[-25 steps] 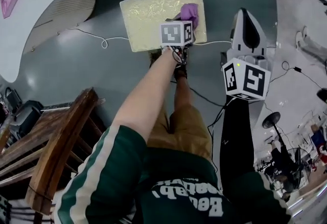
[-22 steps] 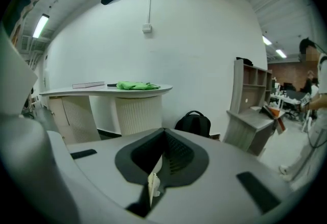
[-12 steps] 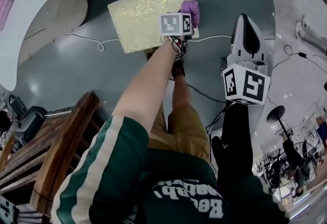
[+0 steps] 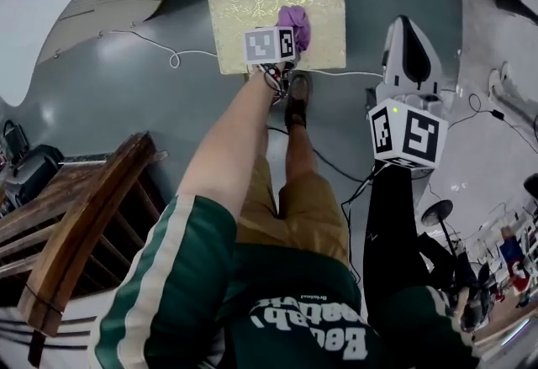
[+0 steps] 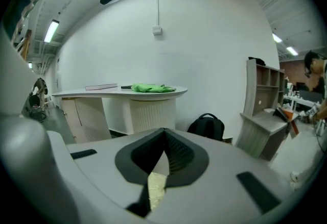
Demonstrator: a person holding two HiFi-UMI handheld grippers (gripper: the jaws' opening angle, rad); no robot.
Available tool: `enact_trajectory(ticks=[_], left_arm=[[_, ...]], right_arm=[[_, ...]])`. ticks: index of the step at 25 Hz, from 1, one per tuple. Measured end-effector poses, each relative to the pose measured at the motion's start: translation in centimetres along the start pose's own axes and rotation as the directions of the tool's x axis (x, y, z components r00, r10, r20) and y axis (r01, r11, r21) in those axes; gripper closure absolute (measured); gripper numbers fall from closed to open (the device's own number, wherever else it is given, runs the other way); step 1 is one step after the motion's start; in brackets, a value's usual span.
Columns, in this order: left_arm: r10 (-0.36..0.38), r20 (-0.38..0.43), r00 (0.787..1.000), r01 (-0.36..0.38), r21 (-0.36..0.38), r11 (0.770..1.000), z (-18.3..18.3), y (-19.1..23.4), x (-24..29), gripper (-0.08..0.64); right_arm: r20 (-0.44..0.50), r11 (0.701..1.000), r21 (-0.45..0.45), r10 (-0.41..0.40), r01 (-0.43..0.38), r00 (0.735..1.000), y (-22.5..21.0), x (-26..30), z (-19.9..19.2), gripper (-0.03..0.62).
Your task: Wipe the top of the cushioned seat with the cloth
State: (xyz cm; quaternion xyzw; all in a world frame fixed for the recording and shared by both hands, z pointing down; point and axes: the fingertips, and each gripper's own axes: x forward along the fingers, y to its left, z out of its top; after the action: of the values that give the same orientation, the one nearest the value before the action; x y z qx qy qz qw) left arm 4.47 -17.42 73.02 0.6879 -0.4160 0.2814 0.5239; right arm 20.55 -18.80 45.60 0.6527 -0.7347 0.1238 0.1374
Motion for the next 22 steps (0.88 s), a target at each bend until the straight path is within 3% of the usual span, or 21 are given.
enact_trajectory(ticks=[5,15,19,22], left_arm=[[0.084,0.04,0.996,-0.083,-0.041,0.996,0.2,6.7,-3.7,0.43],[0.195,0.058,0.979,-0.186,-0.134,0.973,-0.7,16.5,-9.4,0.43],[0.311,0.021,0.95,-0.304,-0.152,0.94,-2.1,20.1,-10.9,0.43],[0.361,-0.019,0.932,-0.361,-0.107,0.926,-3.5,22.1,-11.7,0.43]], right_arm=[[-0.028,0.995,-0.017,0.094,-0.094,0.995,4.1,1.6,0.1,0.584],[-0.014,0.982,-0.046,0.181,-0.181,0.983,9.5,3.4,0.5,0.584],[-0.003,0.983,-0.053,0.177,-0.177,0.984,9.3,3.5,0.9,0.584],[-0.004,0.984,-0.055,0.172,-0.172,0.985,9.0,3.0,0.8,0.584]])
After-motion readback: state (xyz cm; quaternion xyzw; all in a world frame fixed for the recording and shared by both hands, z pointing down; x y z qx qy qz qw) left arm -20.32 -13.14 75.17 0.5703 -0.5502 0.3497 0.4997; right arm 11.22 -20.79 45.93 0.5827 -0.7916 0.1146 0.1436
